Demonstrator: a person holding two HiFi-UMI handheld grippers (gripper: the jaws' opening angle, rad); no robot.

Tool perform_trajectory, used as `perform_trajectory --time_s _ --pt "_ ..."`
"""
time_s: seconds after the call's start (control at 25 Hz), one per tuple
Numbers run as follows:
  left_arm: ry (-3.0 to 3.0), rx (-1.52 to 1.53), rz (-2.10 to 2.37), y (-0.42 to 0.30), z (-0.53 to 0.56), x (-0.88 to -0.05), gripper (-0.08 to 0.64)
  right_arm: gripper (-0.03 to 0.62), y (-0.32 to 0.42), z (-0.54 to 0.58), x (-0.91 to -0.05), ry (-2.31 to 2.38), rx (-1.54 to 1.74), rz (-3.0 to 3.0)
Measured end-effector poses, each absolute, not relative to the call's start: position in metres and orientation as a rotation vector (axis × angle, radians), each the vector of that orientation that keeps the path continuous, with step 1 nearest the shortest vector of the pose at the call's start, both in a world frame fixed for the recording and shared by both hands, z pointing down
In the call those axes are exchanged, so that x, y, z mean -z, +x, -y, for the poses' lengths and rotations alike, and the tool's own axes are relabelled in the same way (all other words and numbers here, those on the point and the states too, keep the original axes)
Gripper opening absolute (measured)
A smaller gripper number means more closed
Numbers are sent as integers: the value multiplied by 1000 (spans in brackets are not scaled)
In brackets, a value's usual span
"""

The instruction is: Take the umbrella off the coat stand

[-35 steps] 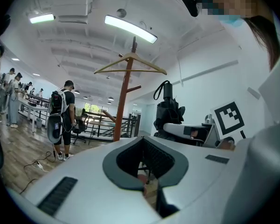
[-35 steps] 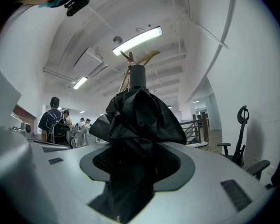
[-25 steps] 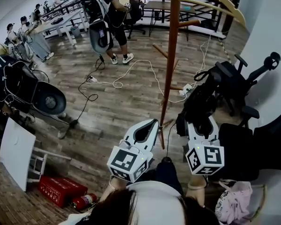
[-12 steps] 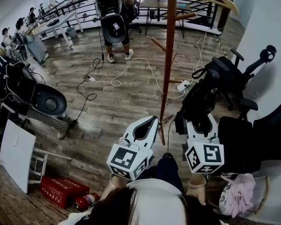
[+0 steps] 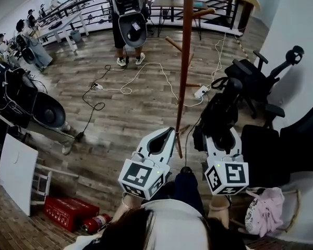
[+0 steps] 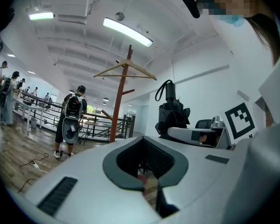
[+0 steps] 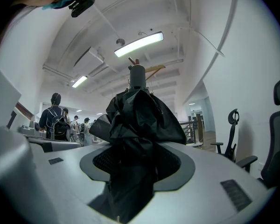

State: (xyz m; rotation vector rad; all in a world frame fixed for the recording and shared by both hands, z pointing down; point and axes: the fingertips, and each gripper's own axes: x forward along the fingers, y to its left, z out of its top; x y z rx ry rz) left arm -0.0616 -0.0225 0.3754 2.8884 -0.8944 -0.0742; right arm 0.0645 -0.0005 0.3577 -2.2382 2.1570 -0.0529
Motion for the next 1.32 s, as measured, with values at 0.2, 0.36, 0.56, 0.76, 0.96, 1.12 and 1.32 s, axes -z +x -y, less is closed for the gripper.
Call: perform_trajectory --time_s 0.2,0.36,0.56,0.76,0.96,1.12,1.32 --pt "2884 89 894 -66 20 -376 9 238 58 -6 -360 -2244 49 -2168" --pt "2882 103 885 -63 19 -373 9 239 58 -8 -356 -2250 37 -2169" --pt "2881 116 875 -60 18 -372 9 238 60 -9 -356 -2250 28 -2174" --pt "2887 123 856 -56 19 -372 9 238 59 -10 -355 -2247 25 -2167" --pt "2889 122 845 -52 18 -373 9 238 63 -12 -354 -2246 21 -2157" --pt "2888 123 844 -51 19 -372 9 238 64 -11 -352 -2244 16 -2154" --pt "2883 119 841 -46 27 -367 9 238 66 -2 -345 -2237 22 -2161"
